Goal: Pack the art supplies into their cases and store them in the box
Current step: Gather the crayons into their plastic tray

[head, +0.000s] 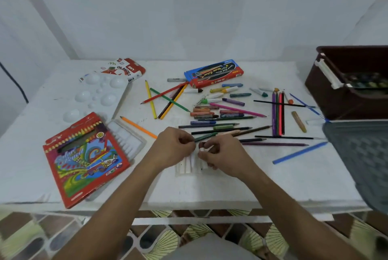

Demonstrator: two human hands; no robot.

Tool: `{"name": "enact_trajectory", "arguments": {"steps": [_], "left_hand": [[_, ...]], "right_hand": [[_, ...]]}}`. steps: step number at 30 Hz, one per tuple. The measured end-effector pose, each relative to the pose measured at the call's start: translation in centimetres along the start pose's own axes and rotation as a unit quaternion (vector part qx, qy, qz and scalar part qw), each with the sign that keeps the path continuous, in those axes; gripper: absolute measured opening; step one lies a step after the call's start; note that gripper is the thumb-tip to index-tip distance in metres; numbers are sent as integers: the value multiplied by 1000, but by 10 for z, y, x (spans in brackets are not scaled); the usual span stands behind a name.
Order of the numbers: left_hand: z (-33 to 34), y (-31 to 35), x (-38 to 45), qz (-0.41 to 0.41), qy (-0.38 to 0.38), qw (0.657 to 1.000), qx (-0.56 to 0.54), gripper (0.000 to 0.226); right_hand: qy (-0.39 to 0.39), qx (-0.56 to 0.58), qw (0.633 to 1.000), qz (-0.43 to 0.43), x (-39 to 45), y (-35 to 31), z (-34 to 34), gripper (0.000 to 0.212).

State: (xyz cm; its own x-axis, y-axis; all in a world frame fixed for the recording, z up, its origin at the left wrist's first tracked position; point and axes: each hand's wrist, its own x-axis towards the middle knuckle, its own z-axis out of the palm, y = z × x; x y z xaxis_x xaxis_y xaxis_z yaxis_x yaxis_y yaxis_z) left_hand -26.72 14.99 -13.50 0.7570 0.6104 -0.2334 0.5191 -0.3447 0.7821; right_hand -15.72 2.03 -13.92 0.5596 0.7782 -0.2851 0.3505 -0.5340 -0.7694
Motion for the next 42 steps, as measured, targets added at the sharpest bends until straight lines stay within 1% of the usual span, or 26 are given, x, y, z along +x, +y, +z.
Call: {"name": "enact_trajectory", "arguments": {"steps": [3,6,10,15,19,22,24,27,33,38,42], "left_hand": [[-1,1,0,21,2,997,78,19],[-3,3,-2,36,-11,991,125,19],[-2,1,-7,48,-5,983,179,26],[-4,-5,-15,76,-8,981,178,25],[-4,-8,-19,103,-18,976,190,24],[-2,-12,-19,108,-16,974,199,25],[0,-13,-19,111,-12,972,207,26],[3,-13,-20,124,-9,967,223,25],[7,-14,-18,133,-9,956,261,25],[7,-16,-17,135,-7,958,254,24],[1,-19,-16,131,-34,965,223,29]], "right_hand": [[12,1,1000,-1,-2,0,3,33],[13,-10,1000,2,-2,1,7,35],[6,-63,998,-25,-3,0,9,36],[-29,-65,996,-47,-6,1,4,35],[-63,-69,994,-63,-8,2,3,44],[-92,-82,990,-73,-7,3,0,47],[-87,-90,989,-79,-7,3,1,48],[-58,-116,985,-109,-9,3,5,44],[-36,-109,984,-136,-13,6,8,40],[-17,-161,974,-160,-14,9,15,46],[-39,-175,974,-136,-10,7,13,54]]}}
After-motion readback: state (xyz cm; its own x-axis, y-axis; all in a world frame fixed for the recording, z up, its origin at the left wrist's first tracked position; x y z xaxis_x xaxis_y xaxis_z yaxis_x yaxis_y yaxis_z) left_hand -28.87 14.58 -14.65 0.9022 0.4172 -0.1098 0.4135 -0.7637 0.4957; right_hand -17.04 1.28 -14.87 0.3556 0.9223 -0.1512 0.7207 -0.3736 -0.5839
